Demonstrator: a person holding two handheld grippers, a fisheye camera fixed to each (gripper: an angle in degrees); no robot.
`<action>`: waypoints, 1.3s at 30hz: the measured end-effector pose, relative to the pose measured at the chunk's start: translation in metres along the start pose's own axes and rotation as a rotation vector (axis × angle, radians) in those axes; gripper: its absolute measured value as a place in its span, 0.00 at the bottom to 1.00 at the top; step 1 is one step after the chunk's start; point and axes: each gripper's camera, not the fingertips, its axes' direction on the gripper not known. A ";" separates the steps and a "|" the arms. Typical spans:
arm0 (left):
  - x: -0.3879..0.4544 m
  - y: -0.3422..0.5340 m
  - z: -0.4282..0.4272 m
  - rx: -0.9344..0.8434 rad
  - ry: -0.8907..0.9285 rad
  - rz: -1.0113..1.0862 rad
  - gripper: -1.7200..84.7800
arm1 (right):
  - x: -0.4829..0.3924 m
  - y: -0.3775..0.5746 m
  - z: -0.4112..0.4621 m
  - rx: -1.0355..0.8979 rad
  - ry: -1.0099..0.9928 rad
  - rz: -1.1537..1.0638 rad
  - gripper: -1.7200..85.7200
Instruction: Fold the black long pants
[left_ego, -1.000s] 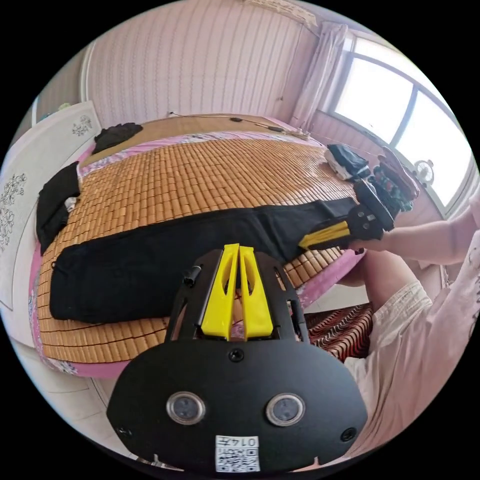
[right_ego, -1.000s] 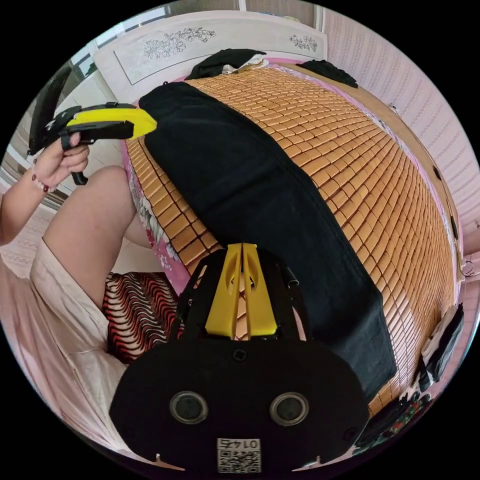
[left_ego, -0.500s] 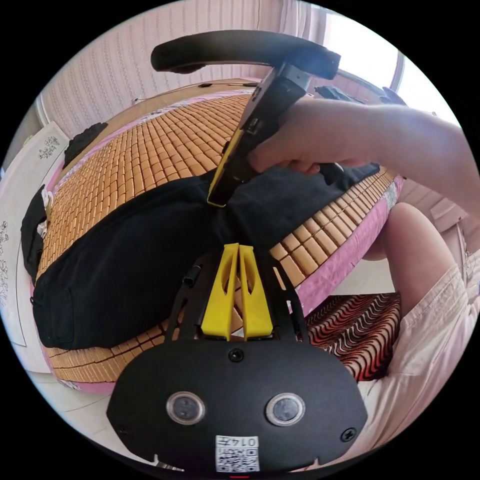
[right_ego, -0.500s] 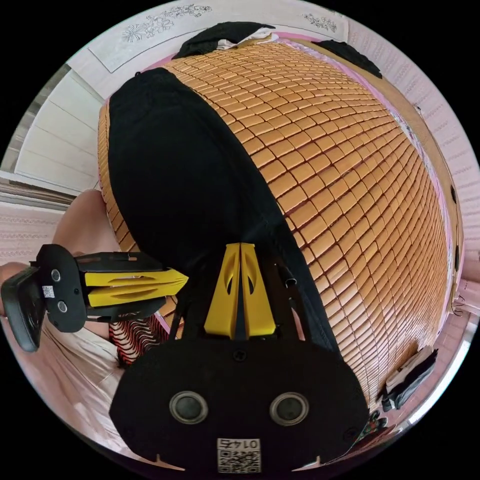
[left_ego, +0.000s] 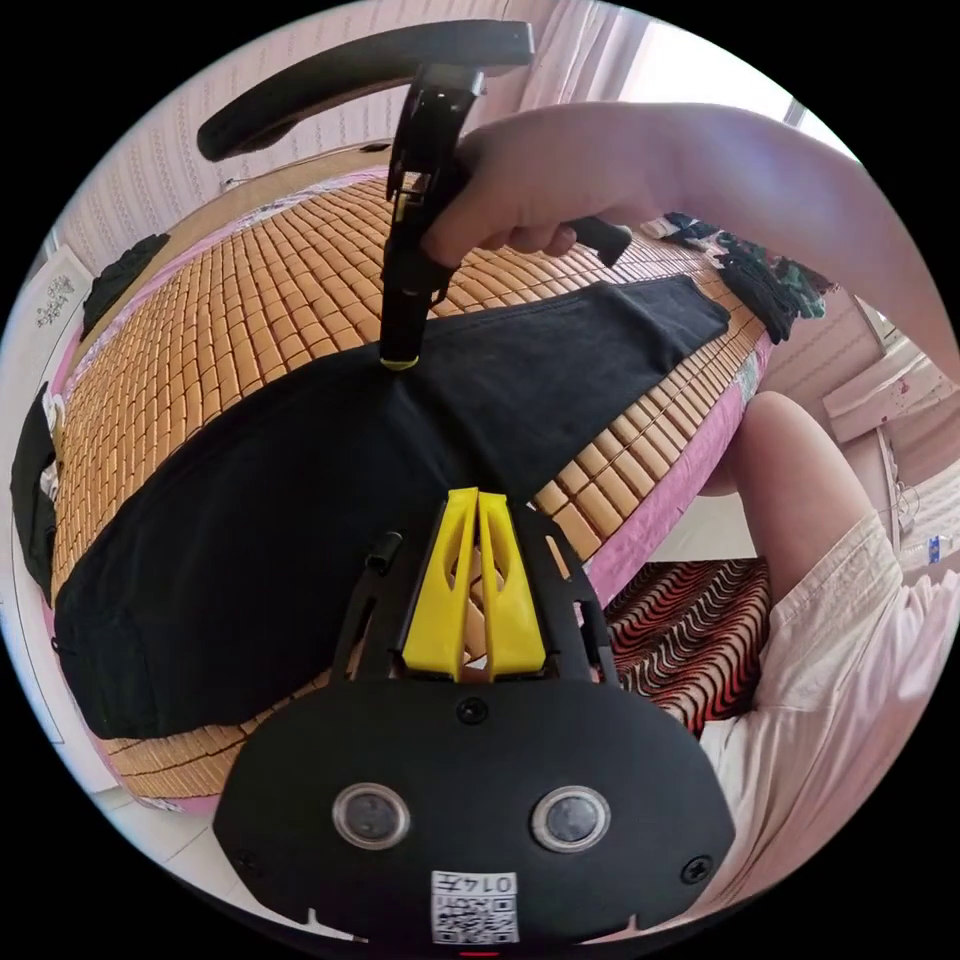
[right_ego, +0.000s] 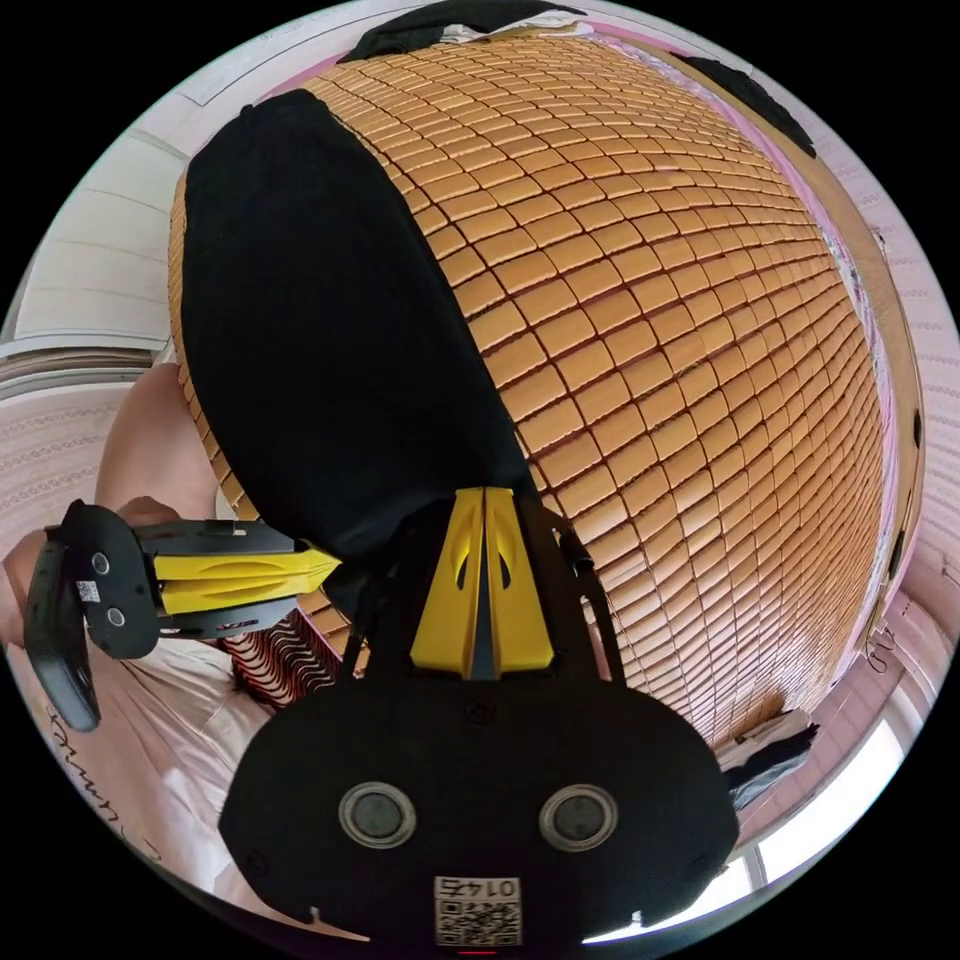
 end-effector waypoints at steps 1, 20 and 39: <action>0.003 -0.004 -0.001 0.011 0.021 -0.019 0.01 | -0.002 0.003 0.005 -0.002 0.025 -0.017 0.01; 0.091 -0.050 -0.053 0.139 -0.059 -0.015 0.01 | 0.056 0.349 0.086 0.623 -0.255 0.563 0.02; 0.361 -0.235 -0.029 0.140 0.155 0.459 0.15 | 0.199 0.669 0.276 0.474 -0.073 0.776 0.13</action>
